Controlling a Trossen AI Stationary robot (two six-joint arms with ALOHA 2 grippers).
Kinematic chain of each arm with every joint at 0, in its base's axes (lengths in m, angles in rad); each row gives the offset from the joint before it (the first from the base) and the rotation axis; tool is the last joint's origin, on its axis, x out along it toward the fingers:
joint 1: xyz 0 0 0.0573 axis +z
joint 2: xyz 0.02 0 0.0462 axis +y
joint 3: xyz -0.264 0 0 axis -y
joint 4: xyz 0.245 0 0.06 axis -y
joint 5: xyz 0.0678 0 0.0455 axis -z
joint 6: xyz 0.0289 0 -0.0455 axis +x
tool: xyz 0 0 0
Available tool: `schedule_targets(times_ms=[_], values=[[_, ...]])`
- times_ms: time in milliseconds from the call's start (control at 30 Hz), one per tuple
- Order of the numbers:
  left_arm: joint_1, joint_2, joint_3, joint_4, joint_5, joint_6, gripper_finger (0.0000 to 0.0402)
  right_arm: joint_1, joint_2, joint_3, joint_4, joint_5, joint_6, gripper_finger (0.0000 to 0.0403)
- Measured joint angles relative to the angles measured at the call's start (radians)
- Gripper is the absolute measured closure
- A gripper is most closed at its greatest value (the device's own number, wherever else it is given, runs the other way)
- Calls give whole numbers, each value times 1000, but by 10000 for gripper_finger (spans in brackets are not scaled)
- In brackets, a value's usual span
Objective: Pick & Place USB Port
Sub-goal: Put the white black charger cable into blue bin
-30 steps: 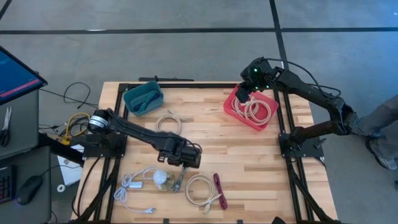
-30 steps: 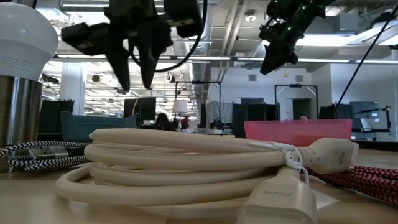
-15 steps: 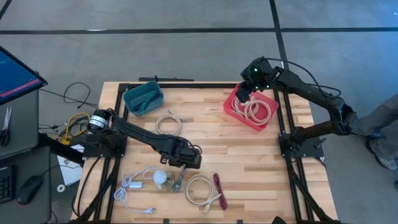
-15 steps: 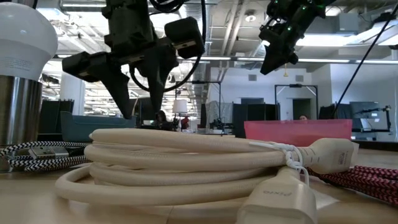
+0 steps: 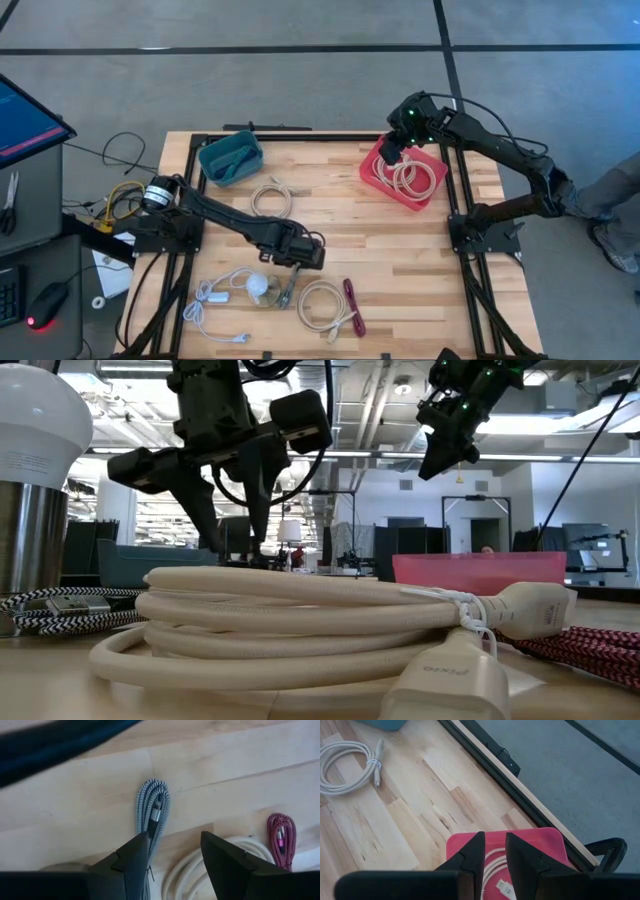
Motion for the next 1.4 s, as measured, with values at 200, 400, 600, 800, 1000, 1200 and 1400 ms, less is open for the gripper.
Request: schedule_targets(times_ms=[200, 400, 600, 800, 1000, 1200, 1400], values=[[-4, 37, 0, 4, 0, 0, 220, 0, 0, 0, 0, 0, 0, 334], [-5, 96, -1, 11, 19, 0, 220, 0, 0, 0, 0, 0, 0, 334], [-8, 141, 0, 34, 65, 0, 220, 0, 0, 0, 0, 0, 0, 334], [-12, 152, 3, 36, 62, 0, 233, 0, 0, 0, 0, 0, 0, 334], [-13, 153, 0, 24, 60, 0, 310, 0, 0, 0, 0, 0, 0, 334], [-13, 152, 0, 68, 62, 1, 386, 0, 0, 0, 0, 0, 0, 334], [-11, 108, 0, 87, 33, 54, 385, 0, 0, 0, 0, 0, 0, 334]])
